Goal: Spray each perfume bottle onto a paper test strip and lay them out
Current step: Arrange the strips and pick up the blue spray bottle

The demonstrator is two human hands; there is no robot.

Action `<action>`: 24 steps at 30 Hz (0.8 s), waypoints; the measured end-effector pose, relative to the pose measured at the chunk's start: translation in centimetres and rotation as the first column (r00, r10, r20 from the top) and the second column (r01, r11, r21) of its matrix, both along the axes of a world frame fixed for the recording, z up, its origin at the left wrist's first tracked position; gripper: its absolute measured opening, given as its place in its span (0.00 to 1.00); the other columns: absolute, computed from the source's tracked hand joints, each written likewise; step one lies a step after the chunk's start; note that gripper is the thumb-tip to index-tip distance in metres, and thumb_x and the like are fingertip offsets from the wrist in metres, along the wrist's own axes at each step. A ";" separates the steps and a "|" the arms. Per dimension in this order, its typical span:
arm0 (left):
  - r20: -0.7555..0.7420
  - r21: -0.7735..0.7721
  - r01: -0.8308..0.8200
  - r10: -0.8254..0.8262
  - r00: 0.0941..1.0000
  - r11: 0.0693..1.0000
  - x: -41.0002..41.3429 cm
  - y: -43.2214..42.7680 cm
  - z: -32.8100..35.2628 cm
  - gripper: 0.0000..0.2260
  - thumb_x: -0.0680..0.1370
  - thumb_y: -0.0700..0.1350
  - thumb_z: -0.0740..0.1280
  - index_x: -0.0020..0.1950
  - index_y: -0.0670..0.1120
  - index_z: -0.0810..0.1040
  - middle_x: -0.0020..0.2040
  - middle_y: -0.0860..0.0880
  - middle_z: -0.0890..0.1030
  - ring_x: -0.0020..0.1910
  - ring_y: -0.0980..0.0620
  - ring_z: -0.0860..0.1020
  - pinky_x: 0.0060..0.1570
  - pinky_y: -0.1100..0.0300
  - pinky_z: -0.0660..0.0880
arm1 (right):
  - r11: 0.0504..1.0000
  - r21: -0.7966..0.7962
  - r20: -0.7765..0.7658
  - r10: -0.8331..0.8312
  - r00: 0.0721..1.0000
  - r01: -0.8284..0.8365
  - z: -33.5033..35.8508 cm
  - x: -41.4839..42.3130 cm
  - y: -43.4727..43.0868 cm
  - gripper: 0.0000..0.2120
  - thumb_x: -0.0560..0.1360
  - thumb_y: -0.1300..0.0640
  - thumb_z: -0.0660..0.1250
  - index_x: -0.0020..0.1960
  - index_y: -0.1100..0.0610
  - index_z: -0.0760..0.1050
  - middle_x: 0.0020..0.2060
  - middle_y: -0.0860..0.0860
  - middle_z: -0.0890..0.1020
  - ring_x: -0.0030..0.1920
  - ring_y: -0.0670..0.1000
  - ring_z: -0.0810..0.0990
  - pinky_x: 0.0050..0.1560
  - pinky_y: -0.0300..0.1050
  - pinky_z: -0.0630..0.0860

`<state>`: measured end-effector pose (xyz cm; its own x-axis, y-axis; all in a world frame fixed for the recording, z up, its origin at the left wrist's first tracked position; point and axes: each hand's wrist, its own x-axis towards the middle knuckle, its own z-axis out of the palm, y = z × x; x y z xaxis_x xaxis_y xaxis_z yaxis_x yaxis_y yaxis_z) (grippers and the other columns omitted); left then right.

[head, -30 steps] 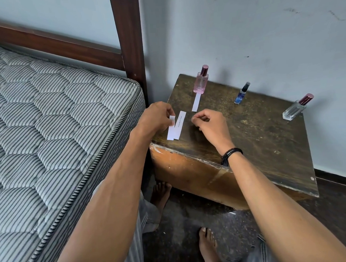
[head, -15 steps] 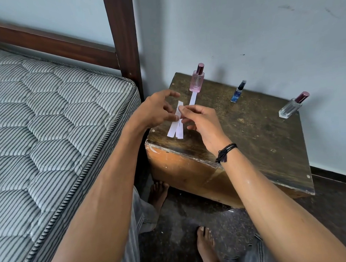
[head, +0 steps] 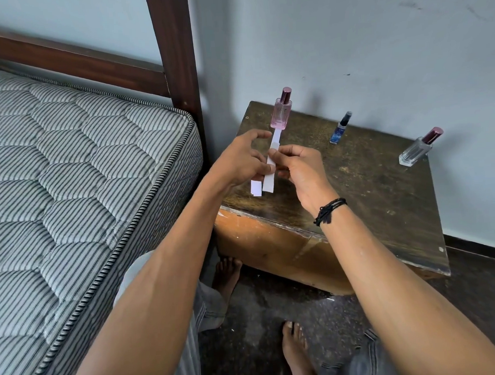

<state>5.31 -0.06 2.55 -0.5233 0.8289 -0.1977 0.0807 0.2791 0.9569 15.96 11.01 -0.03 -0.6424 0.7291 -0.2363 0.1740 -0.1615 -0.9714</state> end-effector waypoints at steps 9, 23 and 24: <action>-0.145 -0.005 -0.017 0.016 0.989 1.000 0.8 1.7 -1.6 0.30 0.73 0.34 0.73 0.71 0.50 0.69 0.31 0.51 0.75 0.37 0.49 0.78 0.54 0.42 0.80 | 0.993 0.115 0.053 0.021 0.998 -0.027 0.8 0.9 0.8 0.04 0.76 0.59 0.76 0.45 0.60 0.84 0.35 0.51 0.85 0.34 0.48 0.83 0.38 0.42 0.80; -0.144 -0.045 -0.040 0.034 0.989 0.998 1.9 2.1 -2.1 0.29 0.71 0.39 0.77 0.69 0.50 0.70 0.34 0.49 0.81 0.35 0.51 0.80 0.42 0.50 0.81 | 0.993 0.118 0.114 0.017 0.993 -0.031 0.9 1.9 2.4 0.03 0.75 0.63 0.76 0.46 0.63 0.84 0.36 0.55 0.86 0.33 0.48 0.83 0.38 0.40 0.81; -0.138 -0.056 -0.036 0.028 0.990 0.998 2.0 2.1 -2.0 0.30 0.71 0.37 0.77 0.70 0.49 0.70 0.35 0.48 0.82 0.34 0.51 0.80 0.42 0.51 0.82 | 0.989 0.148 0.134 -0.001 0.991 -0.019 0.8 2.0 2.8 0.03 0.75 0.62 0.76 0.45 0.62 0.85 0.37 0.54 0.86 0.34 0.47 0.82 0.38 0.39 0.80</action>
